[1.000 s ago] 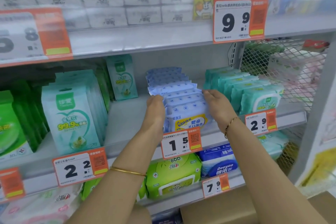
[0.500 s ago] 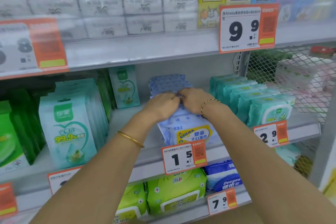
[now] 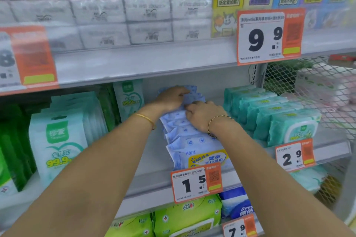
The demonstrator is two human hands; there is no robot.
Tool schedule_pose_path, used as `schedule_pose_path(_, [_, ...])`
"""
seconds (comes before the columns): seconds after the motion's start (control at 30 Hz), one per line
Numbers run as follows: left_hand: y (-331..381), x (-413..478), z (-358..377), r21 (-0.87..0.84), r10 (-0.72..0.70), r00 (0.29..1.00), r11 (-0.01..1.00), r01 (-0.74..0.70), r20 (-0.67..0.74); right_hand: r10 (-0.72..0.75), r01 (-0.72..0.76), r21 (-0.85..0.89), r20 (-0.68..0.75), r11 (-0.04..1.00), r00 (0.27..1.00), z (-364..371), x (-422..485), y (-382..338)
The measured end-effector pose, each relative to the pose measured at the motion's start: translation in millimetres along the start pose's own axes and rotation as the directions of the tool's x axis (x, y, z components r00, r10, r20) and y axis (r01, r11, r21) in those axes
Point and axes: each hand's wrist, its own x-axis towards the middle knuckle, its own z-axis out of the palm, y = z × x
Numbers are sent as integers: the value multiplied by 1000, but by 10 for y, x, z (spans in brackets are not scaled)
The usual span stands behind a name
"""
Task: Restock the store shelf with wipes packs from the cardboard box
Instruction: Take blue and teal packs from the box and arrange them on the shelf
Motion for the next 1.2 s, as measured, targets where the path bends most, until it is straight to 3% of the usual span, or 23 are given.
schedule_pose_path(0.17, [1, 196, 79, 45, 56, 968, 997, -69, 243, 2, -1, 19, -18, 1000, 1000, 0, -26, 2])
schedule_pose_path(0.3, [-101, 235, 117, 29, 81, 969, 996, -90, 232, 12, -11, 31, -34, 999, 999, -3, -30, 1])
schedule_pose_path(0.53, [-176, 245, 139, -178, 95, 965, 983, -51, 246, 42, -41, 23, -48, 999, 998, -10, -36, -12])
schedule_pose_path(0.63, [-264, 325, 111, -91, 99, 973, 993, -81, 207, 39, -39, 8, -35, 999, 999, -12, -44, -20])
schedule_pose_path(0.77, [-367, 565, 29, 56, 114, 991, 992, -110, -76, 44, -44, 7, -36, 999, 998, -11, -35, -29])
schedule_pose_path(0.87, [-431, 789, 6, 290, 108, 994, 951, -105, 8, 39, -40, -2, -42, 999, 998, 7, -34, -27])
schedule_pose_path(0.97, [-512, 917, 43, 416, 32, 995, 906, -70, 99, 33, -33, -7, -59, 999, 998, 26, -29, -17])
schedule_pose_path(1.1, [-579, 1001, 75, 441, -26, 988, 896, -43, 149, 32, -33, -3, -69, 999, 997, 48, 3, -2])
schedule_pose_path(1.2, [-567, 994, 91, 335, -11, 985, 941, -48, 172, 38, -38, 2, -68, 999, 997, 50, 21, -2])
